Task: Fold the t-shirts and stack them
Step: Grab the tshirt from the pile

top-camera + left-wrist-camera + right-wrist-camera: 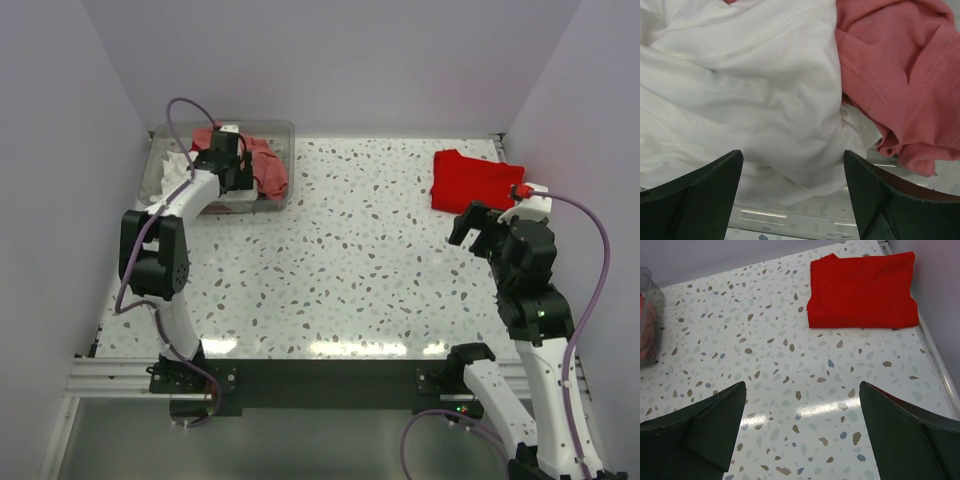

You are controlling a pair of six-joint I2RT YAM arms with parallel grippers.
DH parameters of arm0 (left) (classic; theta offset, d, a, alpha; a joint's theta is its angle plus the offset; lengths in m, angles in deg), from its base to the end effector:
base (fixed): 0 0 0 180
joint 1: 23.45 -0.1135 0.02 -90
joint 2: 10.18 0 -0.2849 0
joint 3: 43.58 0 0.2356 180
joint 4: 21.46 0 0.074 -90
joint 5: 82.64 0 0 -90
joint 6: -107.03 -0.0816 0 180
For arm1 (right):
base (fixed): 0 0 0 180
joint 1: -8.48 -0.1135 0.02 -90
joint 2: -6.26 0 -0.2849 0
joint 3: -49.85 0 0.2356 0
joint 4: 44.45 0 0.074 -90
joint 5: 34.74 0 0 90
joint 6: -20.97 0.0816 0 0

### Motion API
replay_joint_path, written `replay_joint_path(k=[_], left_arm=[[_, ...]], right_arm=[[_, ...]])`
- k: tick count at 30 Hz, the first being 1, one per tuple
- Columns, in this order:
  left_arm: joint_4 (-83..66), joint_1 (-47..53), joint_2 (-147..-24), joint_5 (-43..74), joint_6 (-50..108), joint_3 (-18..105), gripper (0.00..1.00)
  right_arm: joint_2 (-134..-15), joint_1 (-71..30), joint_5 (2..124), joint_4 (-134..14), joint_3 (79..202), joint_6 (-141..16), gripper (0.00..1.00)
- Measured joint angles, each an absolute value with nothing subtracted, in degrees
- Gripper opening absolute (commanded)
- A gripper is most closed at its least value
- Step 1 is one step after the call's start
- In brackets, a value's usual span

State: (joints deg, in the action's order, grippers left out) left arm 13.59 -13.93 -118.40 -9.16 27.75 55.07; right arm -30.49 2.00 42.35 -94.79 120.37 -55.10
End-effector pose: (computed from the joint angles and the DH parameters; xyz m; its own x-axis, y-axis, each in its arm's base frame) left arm 0.4474 -0.0515 0.2380 -0.6730 -0.0680 -0.7365 -0.1692 0.9835 0.0638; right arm 0.1359 -0.0029 0.3711 -0.2503 0.2077 -0.9456 0.1680 0.9712 0.1689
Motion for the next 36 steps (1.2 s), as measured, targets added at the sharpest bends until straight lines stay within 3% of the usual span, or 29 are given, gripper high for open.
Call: replay_joint_path(k=[4, 6, 12, 13, 15, 23, 30, 36], left_arm=[[13.96, -13.93, -119.47, -9.57, 27.51, 55.07, 0.77], [13.87, -13.93, -119.49, -9.83, 27.43, 55.07, 0.68], [13.28, -13.93, -119.82, -11.08, 26.73, 54.90, 0.24], [13.15, -13.93, -119.91, -11.10, 26.62, 54.85, 0.11], [13.04, -13.91, -120.00, -11.14, 26.64, 54.85, 0.01], [13.17, -13.91, -117.64, -11.36, 26.46, 54.37, 0.00], [13.35, -13.93, -103.95, -12.24, 26.25, 53.89, 0.00], [15.38, -13.93, -97.33, -13.94, 25.31, 62.83, 0.00]], right_arm=[[-30.49, 2.00, 42.50, -94.79, 120.37, -55.10, 0.99], [-30.49, 2.00, 42.59, -94.79, 120.37, -55.07, 0.99], [-30.49, 2.00, 42.77, -94.79, 120.37, -54.94, 0.99], [-30.49, 2.00, 42.77, -94.79, 120.37, -54.94, 0.99], [-30.53, 2.00, 42.77, -94.79, 120.37, -54.94, 0.99], [-31.04, 2.00, 42.79, -94.99, 120.37, -54.94, 0.99], [-31.89, 2.00, 42.77, -95.47, 120.37, -54.94, 0.99], [-32.81, 2.00, 42.74, -96.17, 120.68, -54.96, 0.99]])
